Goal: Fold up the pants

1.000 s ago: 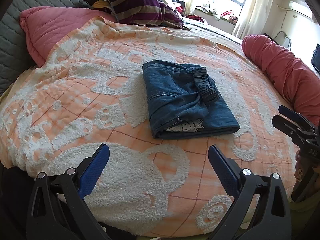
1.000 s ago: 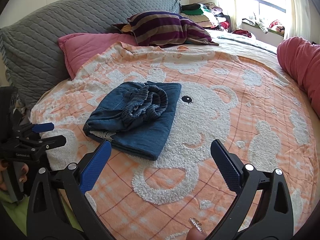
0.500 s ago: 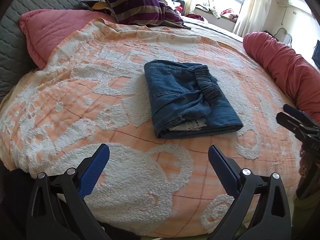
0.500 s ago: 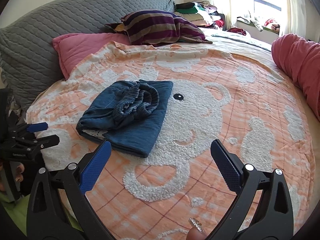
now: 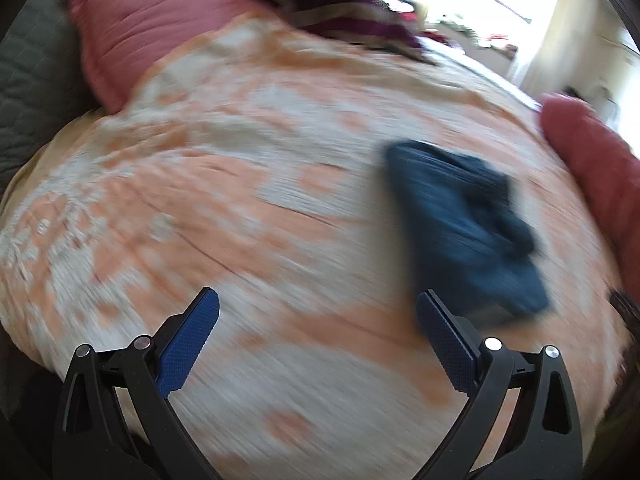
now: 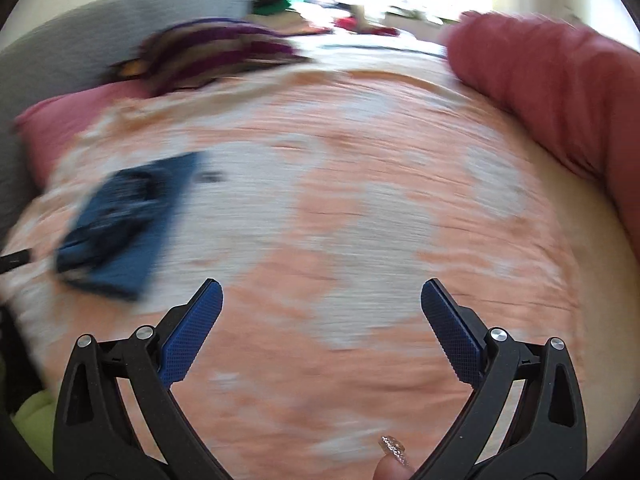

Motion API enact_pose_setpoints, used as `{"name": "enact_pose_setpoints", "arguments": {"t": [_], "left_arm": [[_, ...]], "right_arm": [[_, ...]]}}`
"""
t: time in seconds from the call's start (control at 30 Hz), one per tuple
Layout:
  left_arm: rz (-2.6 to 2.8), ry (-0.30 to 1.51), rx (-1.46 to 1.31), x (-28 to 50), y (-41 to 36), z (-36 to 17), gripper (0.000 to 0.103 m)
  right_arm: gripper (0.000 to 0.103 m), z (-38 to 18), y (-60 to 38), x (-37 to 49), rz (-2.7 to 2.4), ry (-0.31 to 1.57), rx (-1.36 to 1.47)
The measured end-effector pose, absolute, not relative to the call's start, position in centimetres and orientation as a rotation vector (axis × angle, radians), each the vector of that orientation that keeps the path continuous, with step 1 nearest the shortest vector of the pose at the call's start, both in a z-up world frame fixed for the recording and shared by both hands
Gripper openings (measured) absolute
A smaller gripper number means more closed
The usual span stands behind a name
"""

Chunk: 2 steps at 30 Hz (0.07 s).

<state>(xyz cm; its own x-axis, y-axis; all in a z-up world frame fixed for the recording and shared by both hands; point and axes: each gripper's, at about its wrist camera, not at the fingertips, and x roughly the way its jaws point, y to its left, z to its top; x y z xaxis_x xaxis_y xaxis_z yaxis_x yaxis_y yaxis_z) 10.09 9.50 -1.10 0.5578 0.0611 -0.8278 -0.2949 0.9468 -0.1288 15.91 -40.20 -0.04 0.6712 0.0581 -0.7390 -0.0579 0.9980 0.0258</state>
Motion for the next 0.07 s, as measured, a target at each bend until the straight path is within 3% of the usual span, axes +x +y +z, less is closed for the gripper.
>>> {"name": "enact_pose_setpoints", "arguments": {"t": [0.07], "left_arm": [[0.316,0.982,-0.249,12.7,13.2,-2.0,0.099]], "right_arm": [[0.094,-0.9,-44.5,18.2,-0.074,0.847,-0.001]]}}
